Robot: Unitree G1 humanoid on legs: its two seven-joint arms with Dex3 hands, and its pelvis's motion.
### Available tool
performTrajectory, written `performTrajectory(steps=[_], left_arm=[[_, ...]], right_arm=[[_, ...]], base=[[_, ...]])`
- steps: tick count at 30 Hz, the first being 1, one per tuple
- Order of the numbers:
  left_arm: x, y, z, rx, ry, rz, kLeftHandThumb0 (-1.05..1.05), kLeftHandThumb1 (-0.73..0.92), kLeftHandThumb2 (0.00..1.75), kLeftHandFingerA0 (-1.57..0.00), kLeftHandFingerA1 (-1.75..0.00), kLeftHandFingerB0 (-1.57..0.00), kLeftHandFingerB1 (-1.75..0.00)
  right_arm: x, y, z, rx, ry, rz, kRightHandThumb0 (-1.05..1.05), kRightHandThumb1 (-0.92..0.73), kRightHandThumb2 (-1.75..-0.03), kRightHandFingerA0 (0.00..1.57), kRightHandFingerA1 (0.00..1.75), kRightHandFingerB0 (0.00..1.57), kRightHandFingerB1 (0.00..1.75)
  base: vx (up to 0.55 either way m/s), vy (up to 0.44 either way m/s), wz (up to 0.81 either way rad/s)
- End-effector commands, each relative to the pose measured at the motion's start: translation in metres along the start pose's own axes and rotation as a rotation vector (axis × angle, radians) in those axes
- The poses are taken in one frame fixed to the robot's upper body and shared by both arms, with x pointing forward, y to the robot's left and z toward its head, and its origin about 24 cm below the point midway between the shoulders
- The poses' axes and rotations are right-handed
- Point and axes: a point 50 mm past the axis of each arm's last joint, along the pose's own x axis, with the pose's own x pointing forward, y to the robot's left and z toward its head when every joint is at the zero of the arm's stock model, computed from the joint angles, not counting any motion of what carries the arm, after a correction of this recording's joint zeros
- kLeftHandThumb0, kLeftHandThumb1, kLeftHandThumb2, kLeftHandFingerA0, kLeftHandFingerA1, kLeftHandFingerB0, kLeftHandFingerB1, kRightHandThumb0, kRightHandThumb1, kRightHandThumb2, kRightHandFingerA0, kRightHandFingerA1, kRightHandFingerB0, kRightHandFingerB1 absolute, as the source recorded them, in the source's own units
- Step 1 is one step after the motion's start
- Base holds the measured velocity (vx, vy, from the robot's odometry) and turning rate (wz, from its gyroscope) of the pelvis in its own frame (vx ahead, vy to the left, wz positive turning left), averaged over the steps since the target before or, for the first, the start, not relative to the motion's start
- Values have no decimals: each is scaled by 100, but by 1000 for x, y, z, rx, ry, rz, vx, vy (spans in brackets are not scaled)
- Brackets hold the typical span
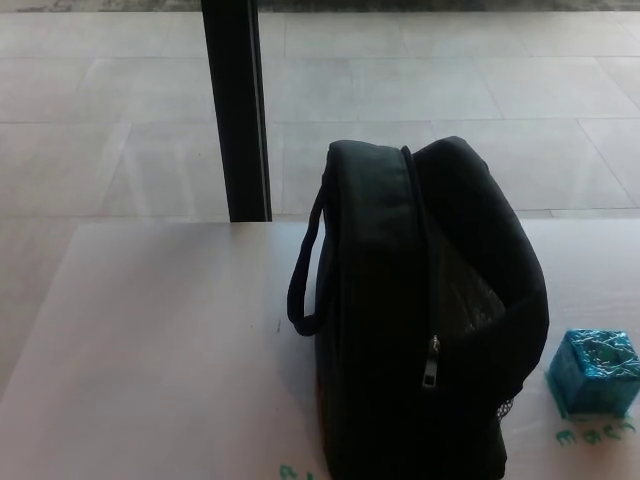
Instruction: The robot uses its right hand to pick up the cube kept on the middle of the desk and put it inside the bag next to it
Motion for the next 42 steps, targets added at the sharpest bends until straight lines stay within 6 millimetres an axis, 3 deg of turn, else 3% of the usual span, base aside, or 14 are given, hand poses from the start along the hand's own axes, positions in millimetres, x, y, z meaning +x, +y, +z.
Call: performTrajectory(steps=[1,7,9,10,12,14,17,19,20,21,22,23,40,42], left_arm=[[-5,9,8,-92,-2,-120,-76,67,60,-25,-49,-19,-37],[-7,10,3,-81,2,-118,-79,51,86,-23,-55,-16,-46],[-7,10,4,-106,9,-121,-78,51,83,-22,-54,-16,-46],[-8,10,4,-116,7,-122,-78,51,82,-21,-54,-17,-47],[-6,9,6,-112,2,-127,-77,52,82,-21,-54,-18,-47],[-6,8,6,-119,4,-129,-75,66,59,-25,-50,-20,-38],[-6,8,7,-135,5,-126,-76,52,81,-21,-54,-17,-46],[-6,8,7,-143,7,-131,-76,51,82,-21,-55,-17,-47],[-6,8,7,-134,4,-127,-77,50,82,-23,-55,-18,-47],[-6,8,8,-132,3,-127,-77,50,82,-23,-55,-18,-47],[-6,8,9,-135,0,-126,-76,50,82,-23,-56,-18,-47],[-6,8,9,-139,-1,-130,-72,66,59,-24,-52,-20,-39],[-6,9,5,-138,21,-128,-74,63,59,-26,-52,-20,-38],[-7,8,4,-145,23,-130,-76,50,82,-22,-56,-17,-47]], right_arm=[[-6,-25,29,175,-94,-17,-67,-70,-60,15,70,21,50],[-11,-44,77,282,-260,-112,-69,-71,-61,13,75,17,46],[-13,-49,106,318,-381,-142,-66,-70,-60,25,111,23,41],[-15,-49,127,333,-437,-146,-69,-53,-90,28,73,18,50],[-19,-49,153,341,-513,-127,-69,-67,-60,27,68,26,43],[-22,-47,173,363,-552,-92,-72,-67,-60,28,78,26,44],[-31,-31,219,313,-668,58,-71,-57,-88,10,57,7,48],[-33,-19,235,312,-690,117,-64,-70,-61,12,52,13,34],[-34,-10,242,260,-705,144,-37,-49,-104,3,54,0,51],[-35,-9,243,256,-706,147,-37,-49,-104,3,54,0,51],[-34,-4,246,234,-714,184,-63,-68,-63,4,47,9,27],[-32,5,251,194,-712,216,-70,-47,-88,4,45,6,29],[-7,93,235,-433,-527,502,-82,-45,-83,0,9,2,3],[-6,98,234,-461,-512,500,-82,-46,-84,0,9,0,2]], base=[[0,0,0],[0,0,0],[0,0,0],[0,0,0],[0,0,0],[0,0,0],[0,0,0],[0,0,0],[0,0,0],[0,0,0],[0,0,0],[0,0,0],[0,0,0],[0,0,0]])
